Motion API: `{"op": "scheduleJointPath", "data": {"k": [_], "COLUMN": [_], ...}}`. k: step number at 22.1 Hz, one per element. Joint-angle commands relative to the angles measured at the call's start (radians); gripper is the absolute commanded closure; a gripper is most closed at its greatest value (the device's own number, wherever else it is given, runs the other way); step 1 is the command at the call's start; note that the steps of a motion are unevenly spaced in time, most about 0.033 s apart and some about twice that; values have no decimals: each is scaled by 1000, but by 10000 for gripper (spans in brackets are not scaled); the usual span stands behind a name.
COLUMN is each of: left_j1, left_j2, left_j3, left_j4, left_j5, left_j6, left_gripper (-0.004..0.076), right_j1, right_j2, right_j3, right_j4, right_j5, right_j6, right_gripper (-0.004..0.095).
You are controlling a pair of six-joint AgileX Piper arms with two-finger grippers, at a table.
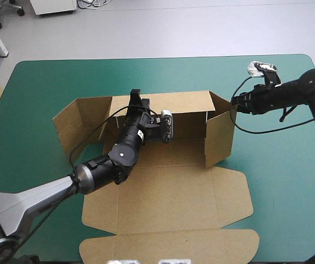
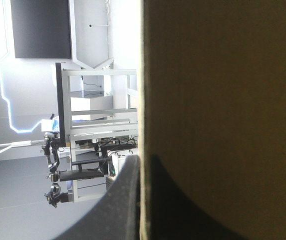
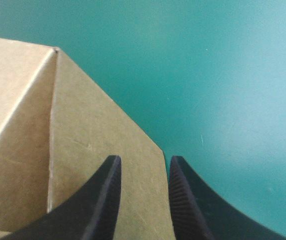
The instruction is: Fold the box
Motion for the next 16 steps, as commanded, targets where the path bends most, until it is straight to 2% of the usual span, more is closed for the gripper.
{"op": "scheduleJointPath", "data": {"k": [1, 5, 10, 16], "left_j1": [-2, -2, -2, -2], "left_j2": [-40, -40, -40, -40], "left_j3": [-26, -26, -26, -26], "left_j4": [45, 45, 45, 45], "left_j5": [42, 42, 44, 42], "left_j6": [-14, -14, -14, -29], "left_gripper": [734, 734, 734, 734], "right_j1": [-4, -4, -4, -4], "right_j2": [-104, -157, -247, -254], "right_j3": [73, 189, 327, 336], "right_j4": [136, 194, 337, 371], "right_j5": [-81, -127, -150, -147], "right_j6": [-117, -242, -411, -460], "right_gripper": [598, 598, 598, 598]}}
